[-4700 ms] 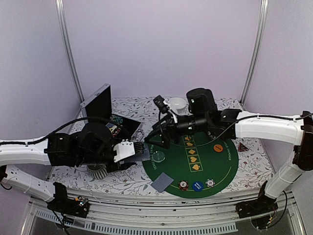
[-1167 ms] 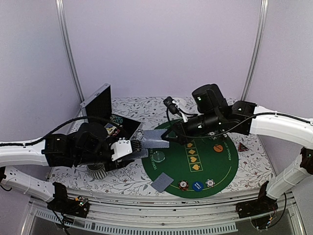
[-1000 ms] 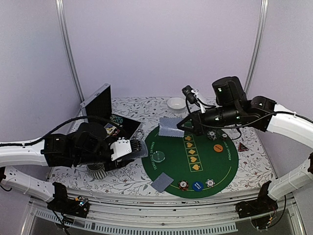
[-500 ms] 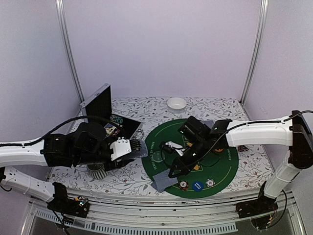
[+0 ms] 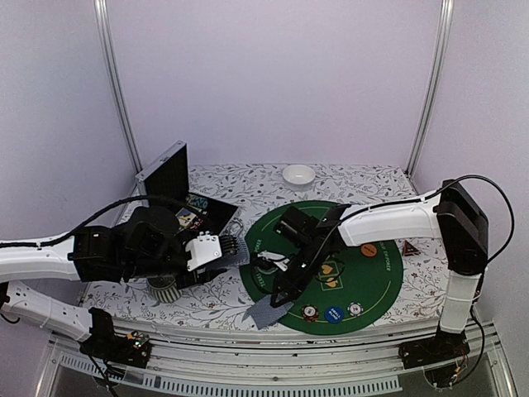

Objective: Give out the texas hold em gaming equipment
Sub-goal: Distribute the poker card in the small blind area, then pick up the poker card from the face-down deck piles.

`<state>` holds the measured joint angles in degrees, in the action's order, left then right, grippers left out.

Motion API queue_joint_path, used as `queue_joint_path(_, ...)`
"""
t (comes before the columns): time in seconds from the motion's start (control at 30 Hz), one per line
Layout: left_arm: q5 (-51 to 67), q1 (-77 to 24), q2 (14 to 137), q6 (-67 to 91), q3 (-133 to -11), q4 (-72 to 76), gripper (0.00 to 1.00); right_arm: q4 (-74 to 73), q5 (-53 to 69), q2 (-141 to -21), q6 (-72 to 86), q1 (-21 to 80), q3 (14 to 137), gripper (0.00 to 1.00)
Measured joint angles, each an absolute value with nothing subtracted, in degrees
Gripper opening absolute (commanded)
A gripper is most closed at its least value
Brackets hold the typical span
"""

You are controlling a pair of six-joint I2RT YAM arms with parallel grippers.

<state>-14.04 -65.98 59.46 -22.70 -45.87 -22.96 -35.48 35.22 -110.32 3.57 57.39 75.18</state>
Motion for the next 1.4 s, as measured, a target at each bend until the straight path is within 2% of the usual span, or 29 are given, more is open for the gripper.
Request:
queue_joint_path(0.27, -14.02, -65.98, 59.46, -22.7, -45.87, -22.96, 0.53, -39.46, 32.8, -112.16, 1.63, 57.39, 75.81, 0.04)
queue_joint_path(0.37, -14.02, -65.98, 59.46, -22.7, -45.87, -22.96, 0.53, -40.56, 31.62, -112.68, 1.32, 57.39, 76.2, 0.18)
queue_joint_path(0.43, -14.02, -65.98, 59.46, -22.7, -45.87, -22.96, 0.53, -41.21, 30.0, -113.23, 1.21, 57.39, 77.17, 0.35)
queue_joint_path(0.47, -14.02, -65.98, 59.46, -22.7, -45.87, -22.96, 0.53, -41.25, 29.87, -113.25, 1.23, 57.39, 77.28, 0.39)
queue_joint_path(0.53, -14.02, -65.98, 59.46, -22.7, -45.87, -22.96, 0.53, -41.69, 28.21, -113.36, 1.37, 57.39, 78.41, 0.55)
queue_joint_path(0.73, -14.0, -65.98, 59.46, -22.7, -45.87, -22.98, 0.53, -42.89, 22.39, -113.06, 2.31, 57.39, 81.84, 0.73)
queue_joint_path(0.83, -14.0, -65.98, 59.46, -22.7, -45.87, -22.96, 0.53, -43.62, 17.96, -110.85, 3.27, 57.39, 82.56, 0.85)
queue_joint_path(0.9, -14.0, -65.98, 59.46, -22.7, -45.87, -22.98, 0.53, -43.72, 14.31, -107.81, 3.99, 57.39, 82.72, 1.0)
queue_joint_path(1.13, -13.98, -65.98, 59.46, -22.7, -45.87, -22.96, 0.53, -39.22, -0.45, -92.62, 7.79, 57.39, 81.21, 0.99)
queue_joint_path(1.3, -14.0, -65.98, 59.46, -22.72, -45.84, -22.98, 0.53, -17.39, 7.79, -78.24, 11.0, 57.39, 67.33, 0.99)
queue_joint_path(1.4, -13.98, -65.98, 59.46, -22.72, -45.87, -22.98, 0.53, -5.87, 14.52, -76.88, 14.57, 57.76, 61.91, 0.99)
